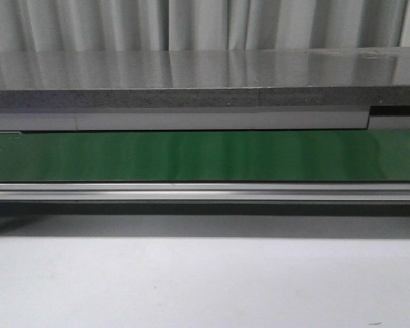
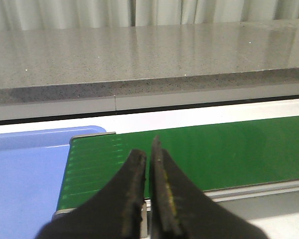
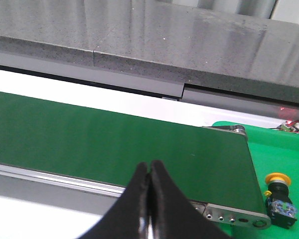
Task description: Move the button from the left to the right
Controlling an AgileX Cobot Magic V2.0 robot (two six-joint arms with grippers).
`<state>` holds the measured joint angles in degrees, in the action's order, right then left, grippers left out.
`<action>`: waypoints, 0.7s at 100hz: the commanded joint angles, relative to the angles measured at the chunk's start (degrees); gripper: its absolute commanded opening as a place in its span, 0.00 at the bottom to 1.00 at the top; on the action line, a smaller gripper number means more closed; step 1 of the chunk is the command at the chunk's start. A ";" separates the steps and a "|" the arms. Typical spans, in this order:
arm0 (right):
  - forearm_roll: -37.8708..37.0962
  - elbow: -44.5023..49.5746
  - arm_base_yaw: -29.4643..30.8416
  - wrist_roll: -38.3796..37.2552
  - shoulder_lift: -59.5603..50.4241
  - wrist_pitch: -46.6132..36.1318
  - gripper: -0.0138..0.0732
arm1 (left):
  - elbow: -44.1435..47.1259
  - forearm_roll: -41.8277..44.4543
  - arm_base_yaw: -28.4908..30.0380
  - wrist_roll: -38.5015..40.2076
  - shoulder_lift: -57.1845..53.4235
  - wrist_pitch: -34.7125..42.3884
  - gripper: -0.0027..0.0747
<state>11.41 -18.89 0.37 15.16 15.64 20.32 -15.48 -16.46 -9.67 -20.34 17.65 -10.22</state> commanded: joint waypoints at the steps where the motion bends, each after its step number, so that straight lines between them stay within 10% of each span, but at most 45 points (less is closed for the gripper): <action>1: -0.40 -1.60 -0.11 0.39 0.41 -4.63 0.08 | -1.70 -0.71 -0.21 0.14 0.32 4.66 0.04; 70: -15.17 15.75 -0.11 -17.73 -15.08 -12.21 0.08 | -1.70 -0.71 -0.21 0.14 0.32 4.66 0.04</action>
<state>-2.74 -3.49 0.37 -2.16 2.50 13.23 -15.48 -16.46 -9.67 -20.34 17.65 -10.22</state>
